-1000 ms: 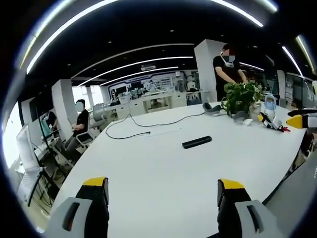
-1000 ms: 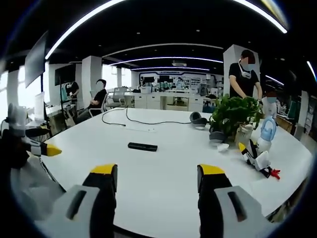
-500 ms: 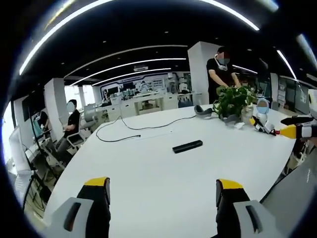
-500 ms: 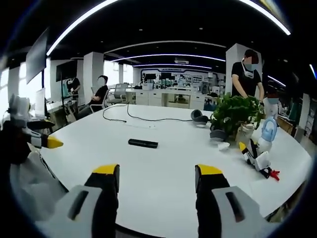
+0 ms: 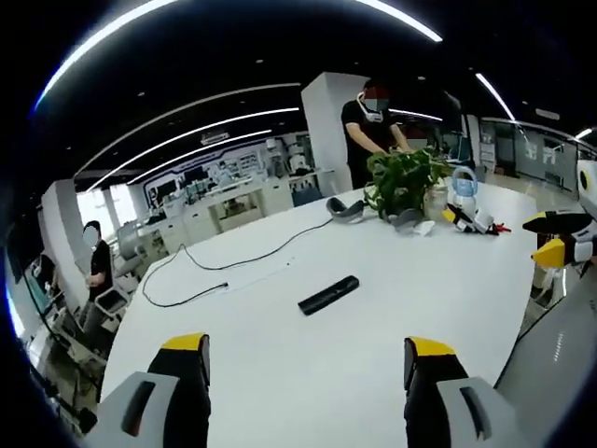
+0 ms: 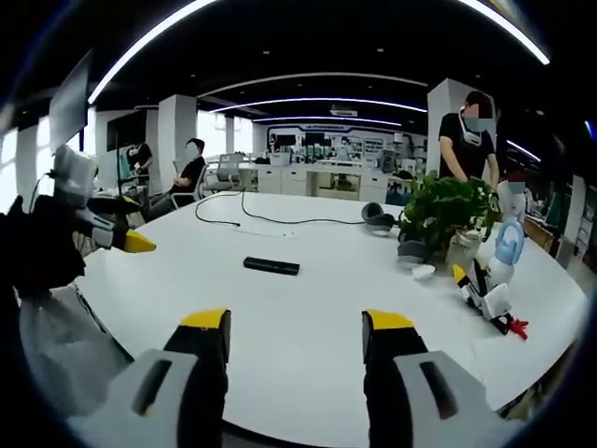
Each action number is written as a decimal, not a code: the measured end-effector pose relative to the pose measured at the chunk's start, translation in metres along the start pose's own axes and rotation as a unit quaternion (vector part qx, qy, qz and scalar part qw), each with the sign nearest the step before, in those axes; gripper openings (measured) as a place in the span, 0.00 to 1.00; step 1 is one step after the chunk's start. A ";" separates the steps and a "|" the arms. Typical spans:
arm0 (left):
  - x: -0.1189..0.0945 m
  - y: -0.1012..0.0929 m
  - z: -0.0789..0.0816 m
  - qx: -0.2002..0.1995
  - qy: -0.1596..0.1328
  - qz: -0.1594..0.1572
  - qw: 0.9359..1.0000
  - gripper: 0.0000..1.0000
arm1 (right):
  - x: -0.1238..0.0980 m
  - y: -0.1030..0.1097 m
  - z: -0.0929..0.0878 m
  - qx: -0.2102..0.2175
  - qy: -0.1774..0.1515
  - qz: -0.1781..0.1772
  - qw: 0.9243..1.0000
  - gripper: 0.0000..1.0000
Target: Press the specified remote control buttons in sequence, fully releasing each button before pressing the next.
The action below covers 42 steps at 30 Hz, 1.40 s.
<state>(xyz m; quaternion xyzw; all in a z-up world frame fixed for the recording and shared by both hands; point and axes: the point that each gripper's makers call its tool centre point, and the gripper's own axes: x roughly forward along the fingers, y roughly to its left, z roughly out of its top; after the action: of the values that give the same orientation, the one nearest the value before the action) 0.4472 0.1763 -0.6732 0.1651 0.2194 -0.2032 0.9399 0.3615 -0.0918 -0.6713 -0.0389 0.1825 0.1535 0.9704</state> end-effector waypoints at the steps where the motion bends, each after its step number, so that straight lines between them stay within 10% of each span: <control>1: 0.004 0.001 0.001 0.011 0.002 -0.005 1.000 0.86 | 0.000 0.000 0.000 0.000 0.000 0.000 1.000 0.57; 13: 0.066 -0.008 0.029 0.095 0.044 -0.088 0.991 0.71 | -0.001 -0.002 0.001 0.004 -0.004 -0.003 1.000 0.53; 21: 0.113 -0.017 0.032 0.184 0.078 -0.134 0.971 0.56 | -0.001 -0.001 -0.002 0.005 0.003 0.001 1.000 0.50; 42: 0.216 -0.010 0.007 0.260 0.176 -0.229 0.921 0.41 | 0.005 -0.007 -0.014 0.001 0.037 -0.015 0.999 0.47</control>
<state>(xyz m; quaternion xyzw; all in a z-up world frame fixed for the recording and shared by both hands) 0.6222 0.0979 -0.7733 0.3819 0.3525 -0.4307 0.7379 0.3638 -0.0991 -0.6860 -0.0468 0.2181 0.1371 0.9651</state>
